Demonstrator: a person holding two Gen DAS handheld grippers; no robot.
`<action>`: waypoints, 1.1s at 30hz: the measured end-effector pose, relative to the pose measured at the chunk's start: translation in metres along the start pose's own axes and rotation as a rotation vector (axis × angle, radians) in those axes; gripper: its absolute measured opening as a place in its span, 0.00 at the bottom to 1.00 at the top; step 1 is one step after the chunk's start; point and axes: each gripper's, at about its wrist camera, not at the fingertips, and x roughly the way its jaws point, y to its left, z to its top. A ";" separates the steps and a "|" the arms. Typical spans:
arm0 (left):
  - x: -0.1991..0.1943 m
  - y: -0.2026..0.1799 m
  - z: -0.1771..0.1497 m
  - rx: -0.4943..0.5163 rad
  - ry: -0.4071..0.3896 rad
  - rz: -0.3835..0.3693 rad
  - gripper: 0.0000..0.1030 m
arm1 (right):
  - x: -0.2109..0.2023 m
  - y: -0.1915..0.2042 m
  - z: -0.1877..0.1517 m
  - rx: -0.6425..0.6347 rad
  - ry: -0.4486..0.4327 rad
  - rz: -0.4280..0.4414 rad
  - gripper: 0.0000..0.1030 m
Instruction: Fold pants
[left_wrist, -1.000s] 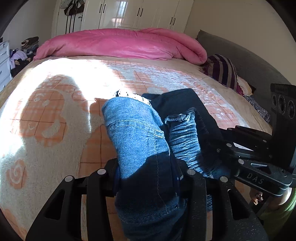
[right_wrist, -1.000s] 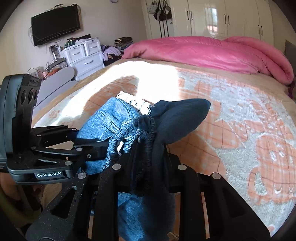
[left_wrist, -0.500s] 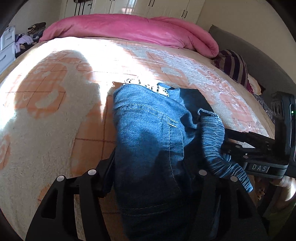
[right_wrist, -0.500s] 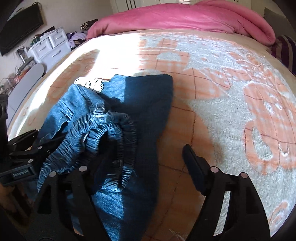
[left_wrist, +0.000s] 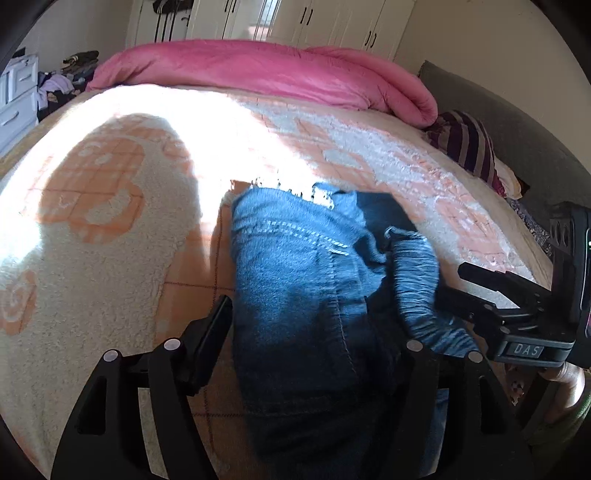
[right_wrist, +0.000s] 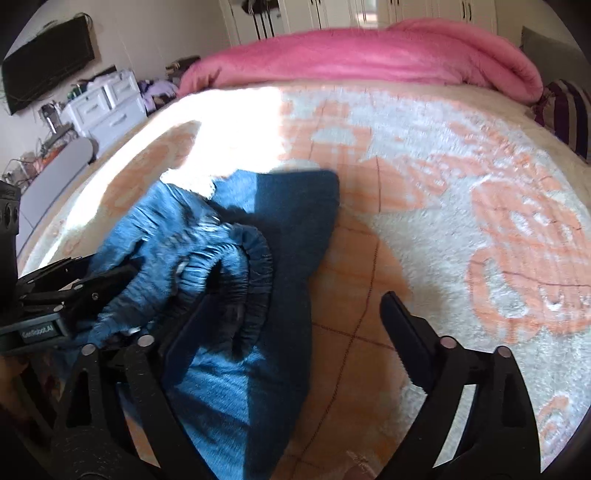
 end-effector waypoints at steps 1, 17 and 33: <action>-0.005 -0.001 0.001 0.000 -0.009 -0.002 0.70 | -0.006 0.000 0.000 -0.002 -0.019 -0.001 0.87; -0.100 -0.016 0.010 0.025 -0.153 0.034 0.96 | -0.117 0.008 0.004 -0.006 -0.307 -0.011 0.91; -0.154 -0.034 -0.032 0.041 -0.188 0.082 0.96 | -0.166 0.032 -0.043 -0.025 -0.256 -0.024 0.91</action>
